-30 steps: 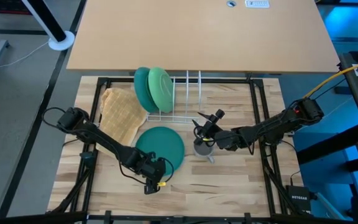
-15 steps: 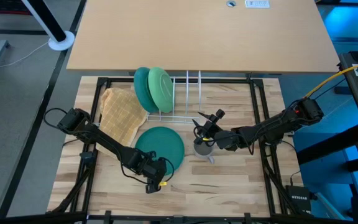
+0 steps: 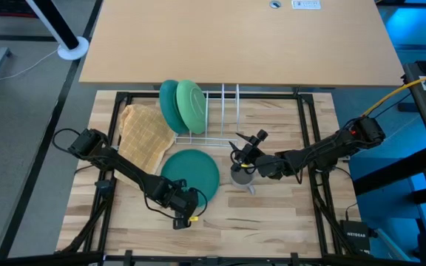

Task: Sort dishes
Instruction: Put the blue plate into the dish rack

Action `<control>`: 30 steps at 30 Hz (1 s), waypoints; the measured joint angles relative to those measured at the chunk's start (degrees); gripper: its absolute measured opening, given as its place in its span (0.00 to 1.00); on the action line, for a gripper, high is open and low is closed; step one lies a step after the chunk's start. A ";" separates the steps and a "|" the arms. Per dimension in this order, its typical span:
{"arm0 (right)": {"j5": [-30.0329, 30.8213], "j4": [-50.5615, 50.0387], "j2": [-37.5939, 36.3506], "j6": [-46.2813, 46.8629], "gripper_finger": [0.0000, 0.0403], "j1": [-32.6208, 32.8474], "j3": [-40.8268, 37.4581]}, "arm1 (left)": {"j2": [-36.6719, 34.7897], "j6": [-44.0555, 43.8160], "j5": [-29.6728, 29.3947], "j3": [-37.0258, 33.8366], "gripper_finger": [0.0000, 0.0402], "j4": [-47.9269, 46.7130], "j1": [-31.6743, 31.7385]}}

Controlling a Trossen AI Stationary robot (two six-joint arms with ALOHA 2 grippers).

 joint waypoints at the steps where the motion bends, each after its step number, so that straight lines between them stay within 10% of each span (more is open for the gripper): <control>1: 0.00 -0.01 0.01 0.00 0.48 0.00 0.00 | 0.00 -0.02 0.00 0.00 0.10 0.00 0.00; 30: 0.07 0.00 0.01 -0.05 0.48 0.00 0.00 | -2.40 0.72 0.02 2.10 0.01 0.25 0.02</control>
